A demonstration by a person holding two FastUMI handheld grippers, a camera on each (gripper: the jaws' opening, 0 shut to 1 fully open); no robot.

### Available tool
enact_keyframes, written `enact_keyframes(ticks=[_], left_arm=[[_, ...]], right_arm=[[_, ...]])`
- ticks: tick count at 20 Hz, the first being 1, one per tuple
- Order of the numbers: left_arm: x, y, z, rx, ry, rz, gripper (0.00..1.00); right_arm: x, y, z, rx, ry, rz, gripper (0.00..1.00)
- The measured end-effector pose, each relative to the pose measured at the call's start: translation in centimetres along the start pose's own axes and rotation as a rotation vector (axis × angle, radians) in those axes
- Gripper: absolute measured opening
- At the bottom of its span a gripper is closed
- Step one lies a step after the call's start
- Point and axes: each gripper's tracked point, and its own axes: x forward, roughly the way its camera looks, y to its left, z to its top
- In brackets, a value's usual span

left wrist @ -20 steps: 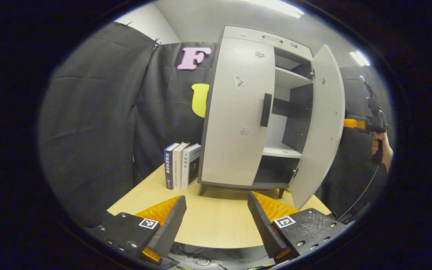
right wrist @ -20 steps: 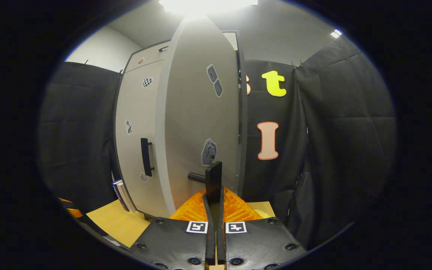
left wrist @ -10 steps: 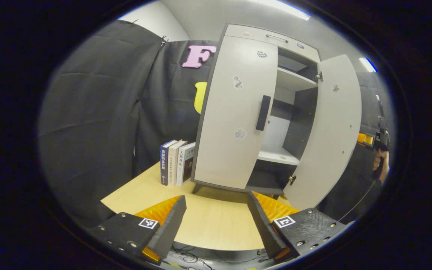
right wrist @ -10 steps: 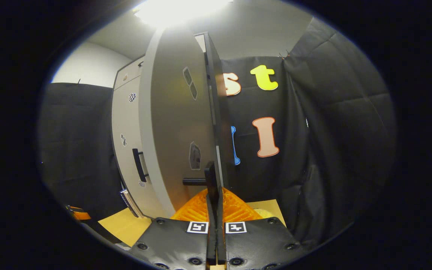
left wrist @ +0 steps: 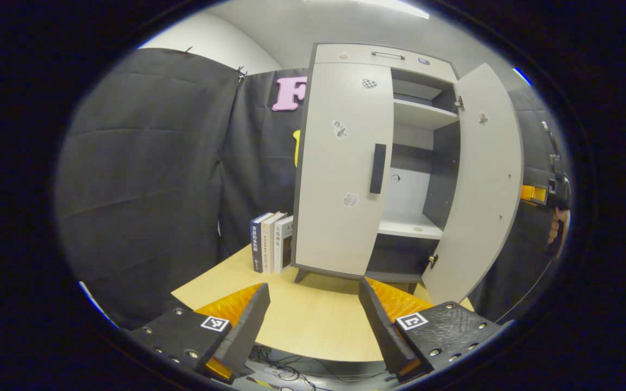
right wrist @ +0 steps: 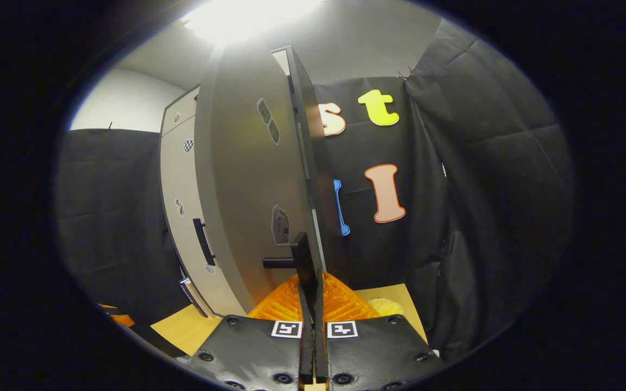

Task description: Open the right door of the double-door shoe cabinet with the right hand, and open the left door with the left hand.

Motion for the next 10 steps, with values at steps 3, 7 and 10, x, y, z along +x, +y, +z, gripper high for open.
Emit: enact_keyframes(ticks=[3,7,10], left_arm=[[-0.5,-0.1,0.7,0.025,-0.010,0.015,0.95],[-0.2,-0.7,2.5,0.054,-0.039,0.004,0.95],[0.9,-1.6,5.2,0.044,-0.084,-0.039,0.96]], right_arm=[[-1.0,0.4,-0.8,0.004,0.024,0.020,0.03],[-2.4,-0.5,-1.2,0.042,0.020,-0.010,0.02],[-2.7,-2.8,-1.5,0.017,0.012,-0.105,0.00]])
